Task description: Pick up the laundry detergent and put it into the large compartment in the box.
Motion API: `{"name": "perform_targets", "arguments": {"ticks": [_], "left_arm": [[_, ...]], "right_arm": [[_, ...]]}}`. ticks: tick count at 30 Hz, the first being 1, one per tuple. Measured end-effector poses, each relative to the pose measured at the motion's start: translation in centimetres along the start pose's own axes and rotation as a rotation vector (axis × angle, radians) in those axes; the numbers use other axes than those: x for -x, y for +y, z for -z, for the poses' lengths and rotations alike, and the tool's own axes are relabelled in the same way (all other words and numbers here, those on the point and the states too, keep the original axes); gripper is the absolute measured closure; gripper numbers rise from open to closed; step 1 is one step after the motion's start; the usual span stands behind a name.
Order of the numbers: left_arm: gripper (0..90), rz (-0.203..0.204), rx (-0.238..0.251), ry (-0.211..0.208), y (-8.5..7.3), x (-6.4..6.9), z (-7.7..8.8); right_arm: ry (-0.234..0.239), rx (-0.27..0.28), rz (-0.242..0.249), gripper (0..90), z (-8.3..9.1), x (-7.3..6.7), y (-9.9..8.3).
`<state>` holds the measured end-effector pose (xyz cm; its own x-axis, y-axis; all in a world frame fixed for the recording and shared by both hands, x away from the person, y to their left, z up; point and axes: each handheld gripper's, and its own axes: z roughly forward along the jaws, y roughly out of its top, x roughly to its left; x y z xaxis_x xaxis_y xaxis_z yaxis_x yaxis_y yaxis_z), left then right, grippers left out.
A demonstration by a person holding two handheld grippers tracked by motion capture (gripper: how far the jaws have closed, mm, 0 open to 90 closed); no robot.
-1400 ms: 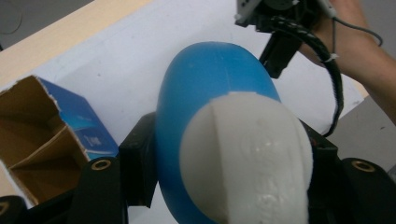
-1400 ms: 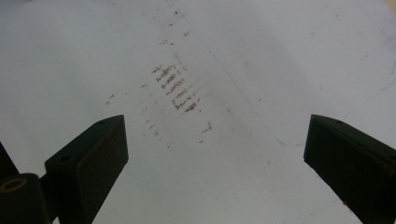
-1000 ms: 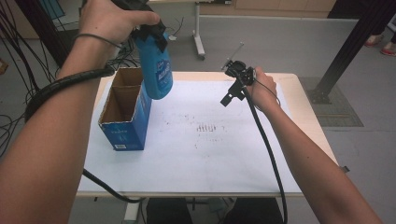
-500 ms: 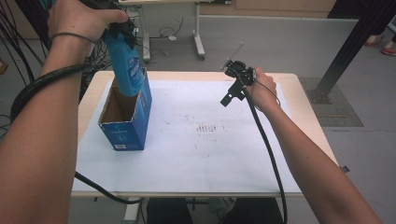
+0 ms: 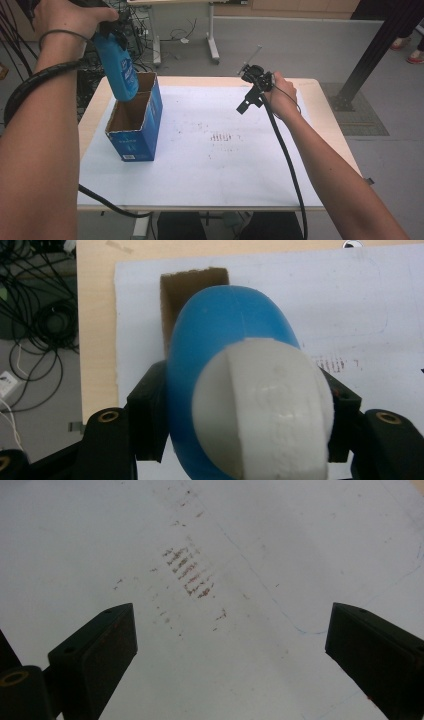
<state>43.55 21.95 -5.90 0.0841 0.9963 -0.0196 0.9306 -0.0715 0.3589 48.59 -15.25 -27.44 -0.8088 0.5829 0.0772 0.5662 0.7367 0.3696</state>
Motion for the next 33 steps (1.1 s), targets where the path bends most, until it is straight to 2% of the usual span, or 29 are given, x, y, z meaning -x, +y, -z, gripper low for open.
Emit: {"name": "perform_targets", "arguments": {"ticks": [6,15,28,33], "left_arm": [[37.7,0.01,0.001,-0.001,-0.3,-0.7,-0.5],[37.7,0.012,0.003,0.003,-0.7,-0.9,-1.4],[37.7,0.007,-0.036,-0.005,-1.5,-1.2,-4.2],[37.7,0.017,-0.046,-0.012,-1.9,-1.5,-5.4]], "right_arm": [[-0.002,0.001,-0.008,6.1,0.2,0.2,-0.2],[-0.008,-0.001,-0.002,6.1,0.2,0.1,-0.1],[-0.007,-0.003,0.001,6.1,0.2,0.2,-0.2],[-0.014,-0.004,0.001,6.1,0.3,0.2,-0.2]]}}
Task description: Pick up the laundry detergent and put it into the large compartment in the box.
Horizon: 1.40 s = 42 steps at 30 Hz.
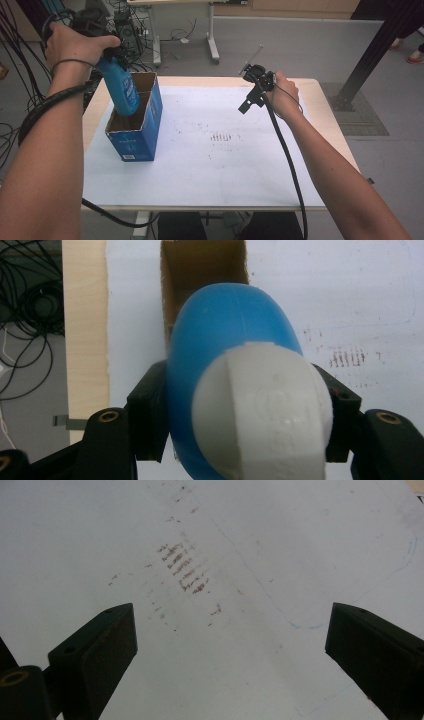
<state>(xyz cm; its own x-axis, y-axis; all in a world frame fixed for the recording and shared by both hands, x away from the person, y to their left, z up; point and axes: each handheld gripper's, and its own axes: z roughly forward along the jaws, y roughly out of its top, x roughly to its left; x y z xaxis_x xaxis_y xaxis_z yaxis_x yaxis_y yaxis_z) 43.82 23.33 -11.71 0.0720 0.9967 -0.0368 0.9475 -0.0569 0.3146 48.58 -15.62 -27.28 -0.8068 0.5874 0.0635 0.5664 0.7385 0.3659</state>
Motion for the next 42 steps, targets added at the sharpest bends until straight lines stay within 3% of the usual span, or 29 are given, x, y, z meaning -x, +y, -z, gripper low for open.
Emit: {"name": "perform_targets", "arguments": {"ticks": [25,42], "left_arm": [[37.7,-0.008,-0.061,-0.018,-1.7,-0.9,-5.7],[37.7,-0.021,-0.074,-0.018,-2.7,-0.7,-8.4]], "right_arm": [[0.006,-0.003,-0.006,6.1,-0.2,0.1,-0.1],[0.005,-0.005,-0.003,6.1,-0.3,0.1,0.0]]}}
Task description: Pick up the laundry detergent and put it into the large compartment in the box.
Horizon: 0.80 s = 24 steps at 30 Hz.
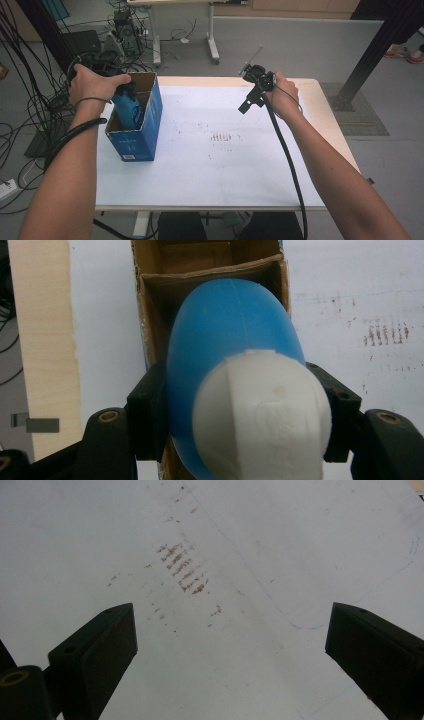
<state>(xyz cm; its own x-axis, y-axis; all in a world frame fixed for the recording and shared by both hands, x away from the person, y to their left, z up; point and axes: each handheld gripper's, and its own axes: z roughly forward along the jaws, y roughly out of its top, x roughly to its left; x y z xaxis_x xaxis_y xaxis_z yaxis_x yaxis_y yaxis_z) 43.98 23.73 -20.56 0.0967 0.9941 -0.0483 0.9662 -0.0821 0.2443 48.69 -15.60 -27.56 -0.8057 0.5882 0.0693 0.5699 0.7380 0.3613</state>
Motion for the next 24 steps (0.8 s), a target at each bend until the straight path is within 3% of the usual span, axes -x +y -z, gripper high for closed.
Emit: {"name": "perform_targets", "arguments": {"ticks": [17,24], "left_arm": [[37.7,0.003,-0.027,0.002,-0.9,-0.2,-3.0],[37.7,0.003,-0.029,0.004,-1.0,-0.3,-3.5]], "right_arm": [[0.0,-0.006,-0.003,6.1,-0.1,-0.2,0.0],[0.003,-0.007,-0.002,6.1,-0.1,-0.1,0.0]]}}
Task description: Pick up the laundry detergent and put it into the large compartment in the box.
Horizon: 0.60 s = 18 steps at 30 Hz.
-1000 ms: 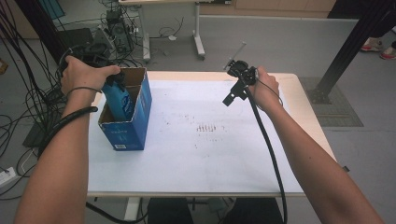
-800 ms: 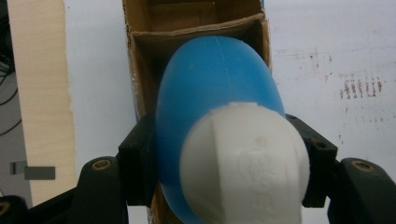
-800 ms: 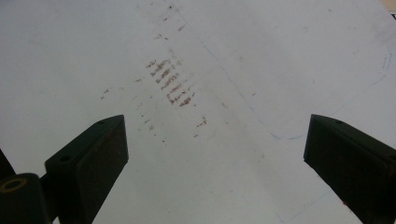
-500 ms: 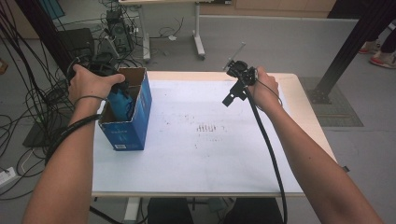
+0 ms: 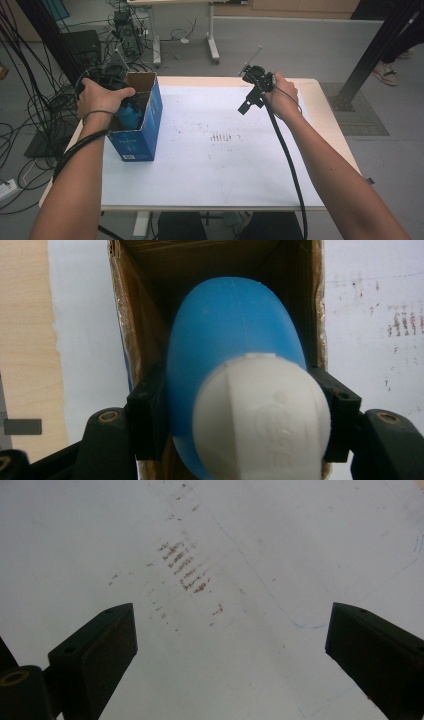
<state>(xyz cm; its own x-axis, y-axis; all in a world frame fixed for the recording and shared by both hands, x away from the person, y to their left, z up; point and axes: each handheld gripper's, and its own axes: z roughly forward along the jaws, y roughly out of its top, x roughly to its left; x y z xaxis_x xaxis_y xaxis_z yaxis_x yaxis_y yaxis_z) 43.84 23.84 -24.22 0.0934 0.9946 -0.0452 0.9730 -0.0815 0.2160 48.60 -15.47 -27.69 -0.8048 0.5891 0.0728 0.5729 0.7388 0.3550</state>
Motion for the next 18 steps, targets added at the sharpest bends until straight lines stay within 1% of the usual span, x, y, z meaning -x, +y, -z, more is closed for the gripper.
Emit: {"name": "perform_targets", "arguments": {"ticks": [4,9,13,15,18], "left_arm": [[37.7,-0.004,0.001,0.002,-0.1,0.0,-0.4],[37.7,-0.009,-0.008,0.018,-0.2,0.1,-1.0],[37.7,-0.008,-0.014,0.016,-0.2,0.0,-1.3],[37.7,-0.01,-0.019,0.015,-0.3,0.0,-1.5],[37.7,-0.009,-0.021,0.016,-0.3,0.0,-1.7]], "right_arm": [[-0.003,-0.002,-0.001,6.1,0.0,-0.1,0.1],[-0.002,-0.008,0.001,6.2,-0.1,-0.1,0.1],[-0.004,-0.008,0.002,6.1,-0.1,0.0,0.1],[0.001,0.001,0.001,6.2,-0.1,0.0,0.1],[0.001,-0.004,-0.002,6.2,-0.2,0.1,0.1]]}}
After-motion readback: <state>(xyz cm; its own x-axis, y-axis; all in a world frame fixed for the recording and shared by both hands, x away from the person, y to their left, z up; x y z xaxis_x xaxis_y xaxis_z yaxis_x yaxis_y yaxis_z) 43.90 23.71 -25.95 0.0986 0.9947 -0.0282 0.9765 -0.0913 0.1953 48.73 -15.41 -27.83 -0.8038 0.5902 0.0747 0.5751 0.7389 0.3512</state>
